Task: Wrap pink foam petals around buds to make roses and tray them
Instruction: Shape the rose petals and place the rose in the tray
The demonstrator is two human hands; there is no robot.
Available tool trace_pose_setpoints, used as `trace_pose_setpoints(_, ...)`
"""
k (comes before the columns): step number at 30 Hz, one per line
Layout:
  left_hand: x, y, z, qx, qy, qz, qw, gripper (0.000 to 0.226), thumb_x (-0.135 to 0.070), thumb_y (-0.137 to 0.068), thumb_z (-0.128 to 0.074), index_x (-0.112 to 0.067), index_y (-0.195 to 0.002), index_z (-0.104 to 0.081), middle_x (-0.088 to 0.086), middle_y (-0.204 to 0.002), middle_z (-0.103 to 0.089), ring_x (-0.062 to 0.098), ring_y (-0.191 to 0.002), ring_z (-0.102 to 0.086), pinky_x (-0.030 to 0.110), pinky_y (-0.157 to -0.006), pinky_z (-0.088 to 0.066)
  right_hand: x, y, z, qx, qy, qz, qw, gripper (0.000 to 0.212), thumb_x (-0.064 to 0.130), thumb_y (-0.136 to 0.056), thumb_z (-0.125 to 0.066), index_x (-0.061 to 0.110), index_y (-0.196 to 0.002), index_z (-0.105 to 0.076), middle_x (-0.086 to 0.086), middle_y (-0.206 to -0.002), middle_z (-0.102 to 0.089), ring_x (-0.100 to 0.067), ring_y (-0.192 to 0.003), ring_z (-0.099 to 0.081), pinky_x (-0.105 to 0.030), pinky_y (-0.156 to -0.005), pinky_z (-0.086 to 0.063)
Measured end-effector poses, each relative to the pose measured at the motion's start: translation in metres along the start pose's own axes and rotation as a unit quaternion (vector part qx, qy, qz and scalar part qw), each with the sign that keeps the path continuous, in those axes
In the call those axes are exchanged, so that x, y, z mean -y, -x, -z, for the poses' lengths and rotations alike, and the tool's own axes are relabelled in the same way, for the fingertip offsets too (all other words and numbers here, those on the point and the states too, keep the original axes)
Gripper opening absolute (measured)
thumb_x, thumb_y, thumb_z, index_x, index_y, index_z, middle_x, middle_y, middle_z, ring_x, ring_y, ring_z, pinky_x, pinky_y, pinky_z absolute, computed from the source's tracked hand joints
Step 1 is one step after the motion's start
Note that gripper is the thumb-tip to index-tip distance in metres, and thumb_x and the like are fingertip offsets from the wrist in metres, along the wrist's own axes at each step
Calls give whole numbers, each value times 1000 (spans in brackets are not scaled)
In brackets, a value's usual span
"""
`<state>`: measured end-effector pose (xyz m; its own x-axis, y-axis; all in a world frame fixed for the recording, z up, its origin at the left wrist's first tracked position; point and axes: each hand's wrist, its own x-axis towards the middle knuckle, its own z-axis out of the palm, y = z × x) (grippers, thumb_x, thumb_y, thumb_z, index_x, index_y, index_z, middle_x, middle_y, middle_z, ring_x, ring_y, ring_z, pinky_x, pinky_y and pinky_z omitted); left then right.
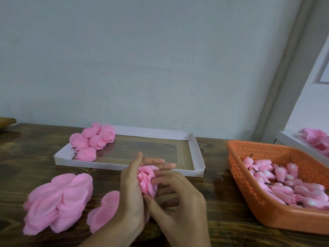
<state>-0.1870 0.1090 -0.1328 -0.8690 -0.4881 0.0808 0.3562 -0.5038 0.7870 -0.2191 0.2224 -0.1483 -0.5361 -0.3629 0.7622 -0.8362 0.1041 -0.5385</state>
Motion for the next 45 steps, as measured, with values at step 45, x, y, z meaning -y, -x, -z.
trace_pose_setpoints(45, 3, -2, -8, -52, -41, -44, 997, 42, -44, -82, -65, -10, -57, -70, 22, -70, -69, 26, -51, -68, 28, -42, -51, 12, 2, 1, -14, -23, -105, 994, 25, 53, -97, -46, 32, -99, -60, 31, -93, -75, 0, -75, -74, -39, -67, -60)
